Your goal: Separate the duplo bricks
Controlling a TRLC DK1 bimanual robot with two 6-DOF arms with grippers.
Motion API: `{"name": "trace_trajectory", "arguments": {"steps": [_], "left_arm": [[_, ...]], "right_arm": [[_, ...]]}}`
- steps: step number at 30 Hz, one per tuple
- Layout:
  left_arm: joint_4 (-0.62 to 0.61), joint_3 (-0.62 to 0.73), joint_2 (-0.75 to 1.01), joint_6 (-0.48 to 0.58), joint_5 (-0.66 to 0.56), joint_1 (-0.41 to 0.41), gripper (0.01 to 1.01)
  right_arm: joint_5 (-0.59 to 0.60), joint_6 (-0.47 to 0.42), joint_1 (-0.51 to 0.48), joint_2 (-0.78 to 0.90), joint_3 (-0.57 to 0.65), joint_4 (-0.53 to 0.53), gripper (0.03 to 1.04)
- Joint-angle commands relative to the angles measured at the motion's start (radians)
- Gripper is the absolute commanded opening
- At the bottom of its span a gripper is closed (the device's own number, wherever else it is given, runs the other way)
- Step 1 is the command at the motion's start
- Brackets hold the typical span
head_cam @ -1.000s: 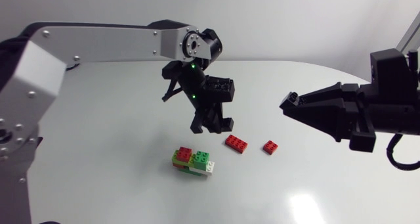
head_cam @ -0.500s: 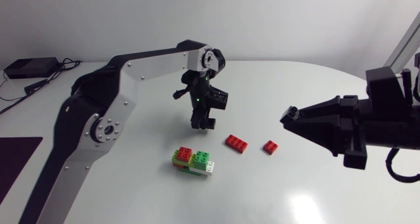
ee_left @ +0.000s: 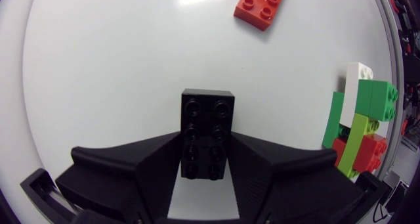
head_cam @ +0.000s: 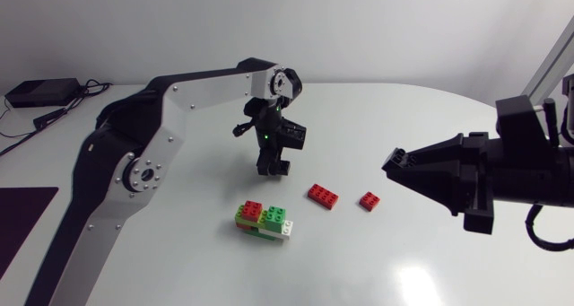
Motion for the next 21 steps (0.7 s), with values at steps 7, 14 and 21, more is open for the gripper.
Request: {"name": "trace_trajectory", "arguments": {"steps": [7,14,21], "left_arm": [[-0.001,-0.056,0.023,0.004,-0.006,0.008,0.716],[0.019,-0.071,-0.034,-0.003,0.023,0.026,0.910],[0.039,-0.116,-0.190,-0.039,0.129,0.066,0.949]], "right_arm": [[0.008,-0.018,0.001,0.006,-0.039,0.008,0.32],[0.086,-0.040,0.001,0.083,-0.034,0.071,0.32],[0.213,-0.075,0.028,0.362,0.067,0.189,0.32]]}}
